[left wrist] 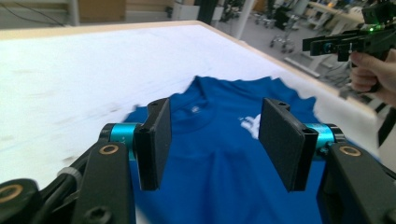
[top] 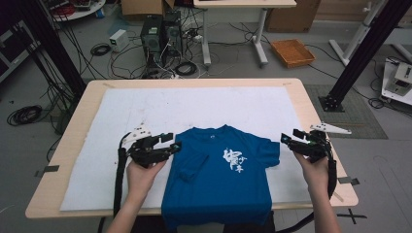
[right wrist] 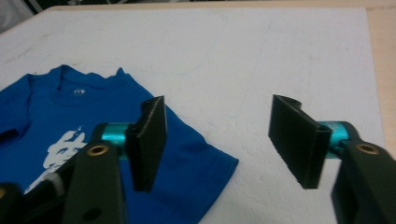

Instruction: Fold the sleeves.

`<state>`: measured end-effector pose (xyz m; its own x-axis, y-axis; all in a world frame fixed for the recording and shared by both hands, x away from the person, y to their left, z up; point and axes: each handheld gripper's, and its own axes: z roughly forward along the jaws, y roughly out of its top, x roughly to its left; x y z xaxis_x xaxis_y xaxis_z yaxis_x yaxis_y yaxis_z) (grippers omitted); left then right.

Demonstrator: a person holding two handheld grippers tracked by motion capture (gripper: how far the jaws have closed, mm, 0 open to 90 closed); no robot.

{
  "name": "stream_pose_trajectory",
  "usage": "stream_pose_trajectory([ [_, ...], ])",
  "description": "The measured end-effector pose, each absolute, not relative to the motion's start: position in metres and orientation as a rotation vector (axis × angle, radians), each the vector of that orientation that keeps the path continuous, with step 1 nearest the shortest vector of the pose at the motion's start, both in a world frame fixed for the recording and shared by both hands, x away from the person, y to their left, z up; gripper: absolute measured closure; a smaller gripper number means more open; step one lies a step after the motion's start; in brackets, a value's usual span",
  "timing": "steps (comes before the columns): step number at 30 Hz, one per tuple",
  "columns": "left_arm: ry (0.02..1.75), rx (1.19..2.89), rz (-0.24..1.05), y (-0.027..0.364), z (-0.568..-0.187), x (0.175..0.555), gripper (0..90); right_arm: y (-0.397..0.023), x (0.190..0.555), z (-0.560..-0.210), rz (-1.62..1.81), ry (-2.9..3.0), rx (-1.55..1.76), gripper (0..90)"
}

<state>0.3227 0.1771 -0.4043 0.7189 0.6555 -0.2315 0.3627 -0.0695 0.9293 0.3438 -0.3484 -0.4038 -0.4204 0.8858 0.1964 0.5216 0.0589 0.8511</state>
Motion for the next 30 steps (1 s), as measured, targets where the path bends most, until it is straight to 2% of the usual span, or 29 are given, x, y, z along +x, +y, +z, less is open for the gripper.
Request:
stream_pose_trajectory([
  [3,0.833,1.670,0.338,0.194,-0.404,0.318,44.3,-0.352,0.349,-0.414,1.276,1.981,1.454,50.5],
  [6,0.851,1.659,0.336,0.204,-0.404,0.318,44.3,-0.354,0.354,-0.422,1.246,1.981,1.510,52.9],
  [7,0.854,1.652,0.333,0.208,-0.405,0.318,44.2,-0.355,0.359,-0.429,1.218,1.985,1.556,56.3],
  [19,0.881,1.643,0.301,0.220,-0.408,0.318,44.2,-0.342,0.378,-0.445,1.122,2.066,1.579,63.6],
  [21,0.880,1.648,0.294,0.219,-0.409,0.318,44.2,-0.339,0.379,-0.449,1.108,2.093,1.561,75.5],
  [22,0.881,1.647,0.295,0.219,-0.409,0.318,44.2,-0.339,0.379,-0.449,1.108,2.093,1.561,75.5],
  [23,0.878,1.650,0.296,0.219,-0.409,0.318,44.3,-0.338,0.379,-0.449,1.109,2.100,1.548,80.5],
  [24,0.879,1.649,0.293,0.218,-0.409,0.318,44.2,-0.336,0.378,-0.448,1.122,2.103,1.541,88.6],
  [30,0.882,1.643,0.293,0.220,-0.409,0.318,44.3,-0.336,0.367,-0.432,1.218,2.047,1.511,89.4],
])
